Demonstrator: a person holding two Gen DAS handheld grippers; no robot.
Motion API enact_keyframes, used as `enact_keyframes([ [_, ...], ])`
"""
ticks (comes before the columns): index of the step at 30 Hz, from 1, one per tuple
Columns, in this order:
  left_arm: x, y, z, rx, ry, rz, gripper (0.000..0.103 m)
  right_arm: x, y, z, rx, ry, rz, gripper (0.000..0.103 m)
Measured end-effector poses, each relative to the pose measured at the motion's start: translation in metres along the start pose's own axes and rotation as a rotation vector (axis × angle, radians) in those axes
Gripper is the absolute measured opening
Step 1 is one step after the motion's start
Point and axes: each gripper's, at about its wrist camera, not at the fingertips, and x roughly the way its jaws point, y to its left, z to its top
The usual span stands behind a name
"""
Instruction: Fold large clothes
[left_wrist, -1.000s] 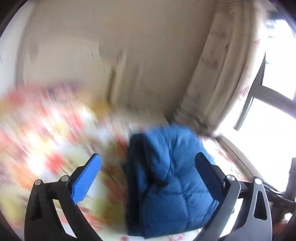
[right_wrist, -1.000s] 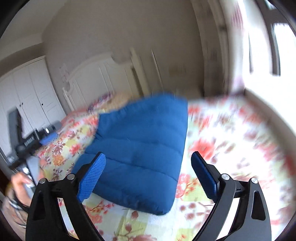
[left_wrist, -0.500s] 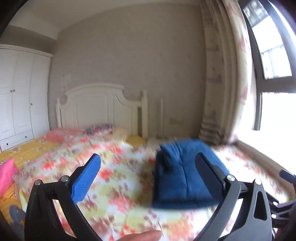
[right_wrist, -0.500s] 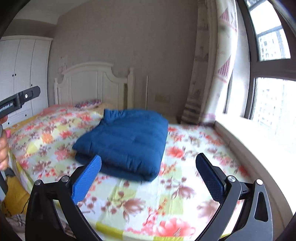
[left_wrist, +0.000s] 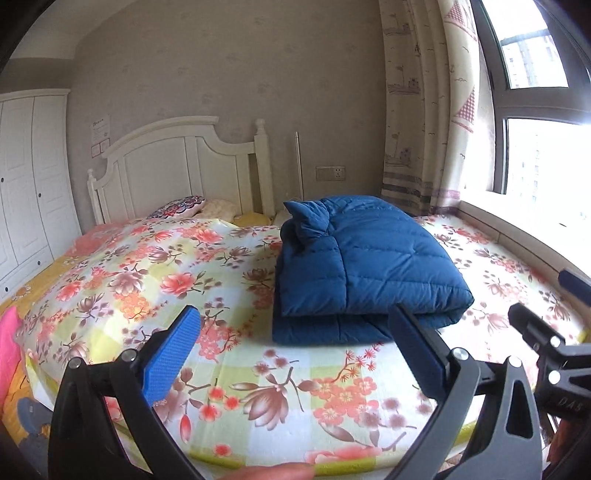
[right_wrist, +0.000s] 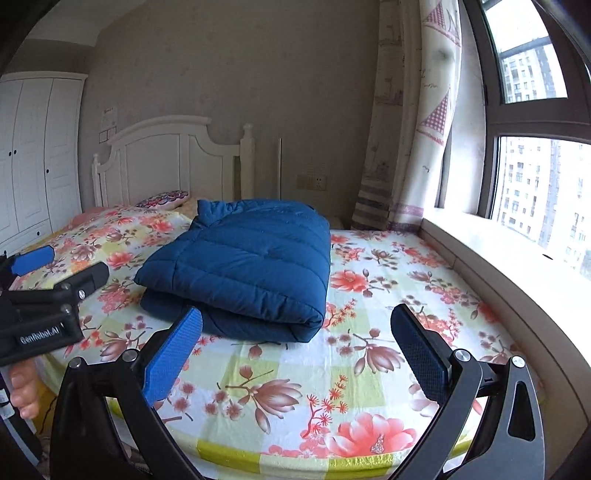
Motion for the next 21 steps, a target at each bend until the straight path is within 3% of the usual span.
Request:
enact_keyframes([
  [6, -0.0003, -0.0039, -0.0018, 0.016, -0.004, 0.003, 0.101, -0.0069, -0.0008, 0.0027, 0.004, -0.031, -0.005, 0.098],
  [21, 0.0034, -0.0011, -0.0027, -0.001, 0.005, 0.006, 0.101, -0.0047, 0.0058, 0.0006, -0.02, -0.017, 0.011, 0.098],
])
